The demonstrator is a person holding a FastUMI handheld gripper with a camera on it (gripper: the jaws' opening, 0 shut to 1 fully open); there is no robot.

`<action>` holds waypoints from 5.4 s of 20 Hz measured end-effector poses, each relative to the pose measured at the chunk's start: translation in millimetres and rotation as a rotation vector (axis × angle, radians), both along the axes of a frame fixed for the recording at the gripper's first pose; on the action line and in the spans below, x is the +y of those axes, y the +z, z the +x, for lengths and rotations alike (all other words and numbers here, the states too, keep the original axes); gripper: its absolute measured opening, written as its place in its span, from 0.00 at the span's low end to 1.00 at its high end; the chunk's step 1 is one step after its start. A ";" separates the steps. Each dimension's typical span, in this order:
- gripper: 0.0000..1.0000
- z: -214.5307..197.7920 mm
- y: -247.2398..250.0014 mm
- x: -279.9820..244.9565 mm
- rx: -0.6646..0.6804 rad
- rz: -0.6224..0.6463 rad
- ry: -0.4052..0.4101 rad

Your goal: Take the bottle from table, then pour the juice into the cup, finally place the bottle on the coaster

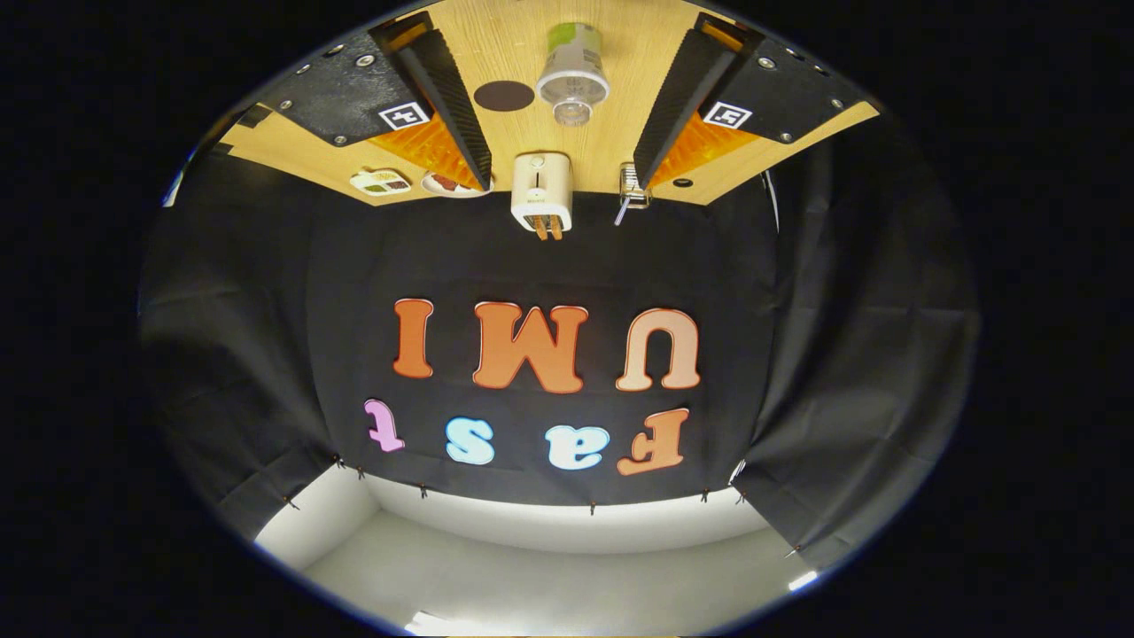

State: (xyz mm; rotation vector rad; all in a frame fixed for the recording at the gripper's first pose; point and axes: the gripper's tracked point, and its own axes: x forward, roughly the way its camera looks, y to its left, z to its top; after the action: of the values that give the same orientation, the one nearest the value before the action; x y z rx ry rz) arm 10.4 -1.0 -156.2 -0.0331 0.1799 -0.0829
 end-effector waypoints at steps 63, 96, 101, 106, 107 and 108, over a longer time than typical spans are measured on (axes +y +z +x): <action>0.57 52.4 -117.8 -28.5 0.015 1.382 -0.193; 0.57 71.3 -121.5 -60.6 0.001 1.761 -0.377; 0.57 70.1 -118.3 -64.3 -0.011 1.780 -0.381; 0.57 72.8 -116.3 -68.2 -0.027 1.806 -0.388; 0.57 73.2 -115.8 -67.6 -0.029 1.814 -0.387; 0.57 74.8 -116.2 -67.4 -0.032 1.819 -0.388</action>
State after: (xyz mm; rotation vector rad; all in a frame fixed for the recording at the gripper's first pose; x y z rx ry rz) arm 85.2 -68.4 -272.4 1.8203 0.1738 -0.2801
